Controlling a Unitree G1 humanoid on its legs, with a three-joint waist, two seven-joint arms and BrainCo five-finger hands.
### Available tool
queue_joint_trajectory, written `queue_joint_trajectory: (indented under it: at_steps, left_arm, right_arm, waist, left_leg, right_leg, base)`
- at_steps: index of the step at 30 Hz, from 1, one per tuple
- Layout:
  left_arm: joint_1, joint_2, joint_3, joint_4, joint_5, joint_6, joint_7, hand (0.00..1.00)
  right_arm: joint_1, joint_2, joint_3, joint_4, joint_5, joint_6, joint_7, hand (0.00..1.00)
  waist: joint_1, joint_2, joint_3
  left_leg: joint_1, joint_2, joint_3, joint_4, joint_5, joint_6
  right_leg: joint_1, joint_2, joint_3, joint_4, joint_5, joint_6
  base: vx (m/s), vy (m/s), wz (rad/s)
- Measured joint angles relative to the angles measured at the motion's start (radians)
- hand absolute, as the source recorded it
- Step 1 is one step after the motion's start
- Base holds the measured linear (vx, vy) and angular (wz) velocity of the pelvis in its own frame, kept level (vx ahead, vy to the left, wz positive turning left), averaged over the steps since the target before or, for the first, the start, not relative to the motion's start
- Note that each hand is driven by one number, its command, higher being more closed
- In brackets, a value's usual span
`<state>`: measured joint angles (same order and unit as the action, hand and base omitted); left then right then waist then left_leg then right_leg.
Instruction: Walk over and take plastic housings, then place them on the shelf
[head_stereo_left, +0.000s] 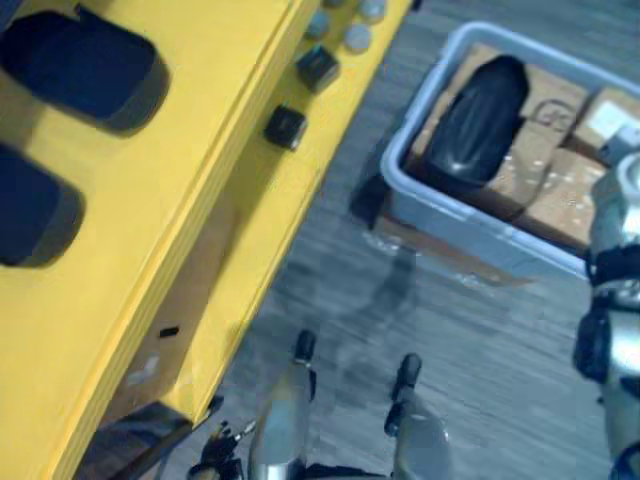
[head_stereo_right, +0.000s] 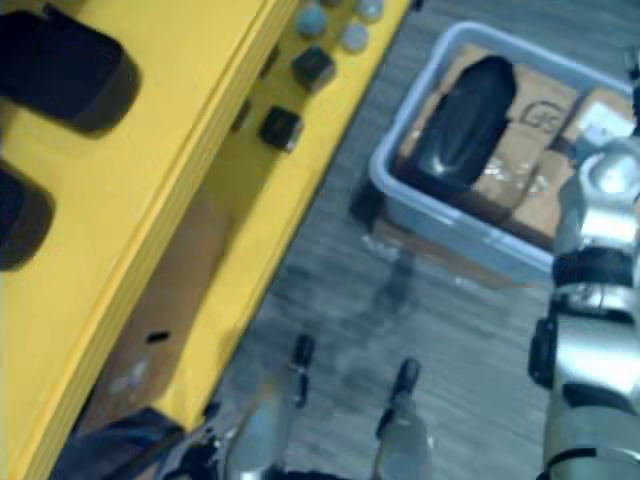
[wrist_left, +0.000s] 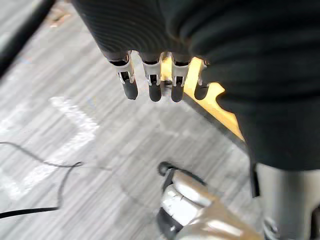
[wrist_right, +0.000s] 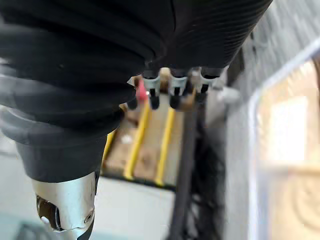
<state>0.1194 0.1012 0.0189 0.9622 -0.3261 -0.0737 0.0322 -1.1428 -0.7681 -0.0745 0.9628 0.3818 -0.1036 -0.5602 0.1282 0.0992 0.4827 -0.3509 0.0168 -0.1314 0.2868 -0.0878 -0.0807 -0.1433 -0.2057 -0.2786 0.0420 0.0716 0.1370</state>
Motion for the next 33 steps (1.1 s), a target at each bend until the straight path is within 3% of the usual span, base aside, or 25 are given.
queue_joint_trajectory:
  at_steps: [3, 6, 8, 12, 15, 24, 33]
  left_arm:
    - [0.003, -0.001, -0.003, 0.000, -0.020, -0.001, -0.015, 0.00]
    - [0.003, -0.009, -0.028, -0.010, -0.022, -0.015, -0.017, 0.00]
    - [0.005, -0.010, -0.060, -0.011, -0.031, -0.020, -0.041, 0.00]
    - [0.009, -0.007, -0.107, -0.011, -0.068, -0.018, -0.063, 0.00]
    - [0.011, -0.006, -0.116, -0.013, -0.071, -0.018, -0.077, 0.00]
    - [0.012, 0.005, -0.157, -0.012, -0.148, -0.017, -0.082, 0.00]
    - [0.013, 0.009, -0.193, -0.012, -0.149, -0.020, -0.085, 0.00]
  right_arm:
    - [-0.027, -0.001, 0.002, 0.041, 0.017, 0.031, 0.019, 0.00]
    - [-0.092, -0.045, 0.044, 0.087, 0.015, 0.042, 0.019, 0.00]
    - [-0.169, -0.109, 0.076, 0.140, 0.009, 0.121, 0.057, 0.00]
    - [-0.174, -0.111, 0.073, 0.248, 0.004, 0.230, 0.063, 0.00]
    - [-0.174, -0.111, 0.059, 0.273, -0.004, 0.264, 0.062, 0.00]
    - [-0.174, -0.119, 0.059, 0.300, -0.016, 0.318, 0.110, 0.00]
    - [-0.165, -0.122, 0.100, 0.314, -0.083, 0.323, 0.208, 0.00]
  waist:
    - [0.001, 0.003, 0.002]
    - [0.006, 0.037, 0.019]
    - [0.009, 0.059, 0.030]
    - [0.015, 0.068, 0.034]
    - [0.019, 0.072, 0.035]
    - [0.018, 0.077, 0.034]
    - [0.019, 0.087, 0.032]
  left_leg:
    - [0.001, -0.010, -0.013, -0.023, 0.016, 0.002]
    - [0.001, -0.023, -0.025, -0.036, 0.029, 0.007]
    - [-0.007, -0.046, -0.032, -0.090, 0.070, 0.013]
    - [-0.018, -0.050, -0.053, -0.145, 0.116, 0.004]
    - [-0.009, -0.046, -0.053, -0.176, 0.136, 0.001]
    - [0.020, -0.034, -0.051, -0.311, 0.228, -0.004]
    - [0.017, -0.036, -0.047, -0.364, 0.272, -0.004]
  right_leg:
    - [-0.001, -0.009, -0.016, 0.003, -0.002, -0.003]
    - [-0.024, -0.027, -0.024, 0.054, -0.020, -0.015]
    - [-0.071, -0.067, -0.027, 0.116, -0.064, -0.006]
    - [-0.098, -0.070, -0.047, 0.130, -0.074, -0.002]
    - [-0.103, -0.070, -0.049, 0.134, -0.074, -0.003]
    - [-0.156, -0.074, -0.042, 0.170, -0.078, -0.009]
    - [-0.209, -0.087, -0.021, 0.214, -0.084, -0.006]
  base:
    - [0.05, 0.000, 0.42]
    - [-0.01, 0.036, 0.15]
    - [-0.05, 0.042, 0.26]
    - [-0.04, -0.014, 0.19]
    - [-0.02, -0.010, 0.03]
    - [-0.04, 0.004, 0.00]
    - [-0.02, 0.008, -0.01]
